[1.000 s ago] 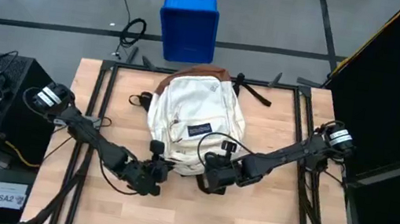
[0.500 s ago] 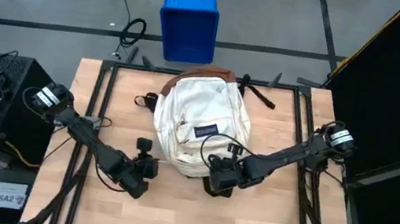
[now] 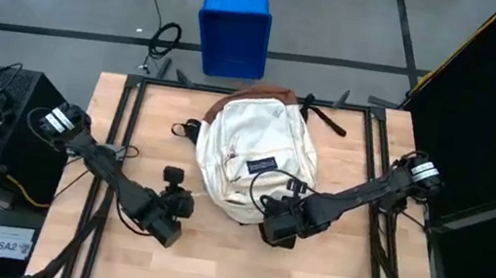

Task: Unpack backpack
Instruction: Close the white backpack, then return to Home Position

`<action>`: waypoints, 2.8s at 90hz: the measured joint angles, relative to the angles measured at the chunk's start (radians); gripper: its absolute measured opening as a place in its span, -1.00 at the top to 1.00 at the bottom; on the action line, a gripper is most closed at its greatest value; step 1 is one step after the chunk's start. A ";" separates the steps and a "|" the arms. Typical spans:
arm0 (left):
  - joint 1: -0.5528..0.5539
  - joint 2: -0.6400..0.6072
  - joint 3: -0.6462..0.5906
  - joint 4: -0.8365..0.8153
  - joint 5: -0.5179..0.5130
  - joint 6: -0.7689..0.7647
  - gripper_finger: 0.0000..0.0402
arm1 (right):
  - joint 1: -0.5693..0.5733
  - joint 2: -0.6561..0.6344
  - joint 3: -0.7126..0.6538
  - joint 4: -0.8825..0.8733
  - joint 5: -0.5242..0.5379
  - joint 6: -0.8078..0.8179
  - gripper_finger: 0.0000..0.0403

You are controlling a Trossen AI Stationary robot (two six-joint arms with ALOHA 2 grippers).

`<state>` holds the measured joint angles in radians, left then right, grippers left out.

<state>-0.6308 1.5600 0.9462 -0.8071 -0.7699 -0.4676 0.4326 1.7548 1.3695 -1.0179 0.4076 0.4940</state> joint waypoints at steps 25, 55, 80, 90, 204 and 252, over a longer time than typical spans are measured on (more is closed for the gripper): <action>0.003 0.000 0.099 -0.007 -0.029 0.144 1.00 | 0.037 -0.003 0.185 0.047 0.044 -0.051 0.48; 0.018 0.000 0.304 -0.011 -0.127 0.365 1.00 | 0.033 0.158 0.186 0.633 0.054 -0.434 0.20; 0.023 0.000 0.368 -0.004 -0.127 0.438 1.00 | -0.017 0.270 0.187 0.583 0.281 -0.402 -0.05; 0.020 0.000 0.372 -0.002 -0.125 0.438 1.00 | -0.044 0.275 0.186 0.510 0.281 -0.329 -0.11; 0.014 -0.471 -0.285 0.209 0.137 0.035 0.84 | -0.045 0.270 0.184 0.362 0.121 -0.297 0.74; 0.018 -0.516 -0.191 0.535 0.166 0.469 0.36 | -0.029 0.178 0.186 0.885 -0.109 -0.521 -0.05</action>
<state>-0.6129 1.0443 0.7547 -0.2717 -0.6041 0.0013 0.4037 1.9325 1.5550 -0.1332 0.2988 -0.0268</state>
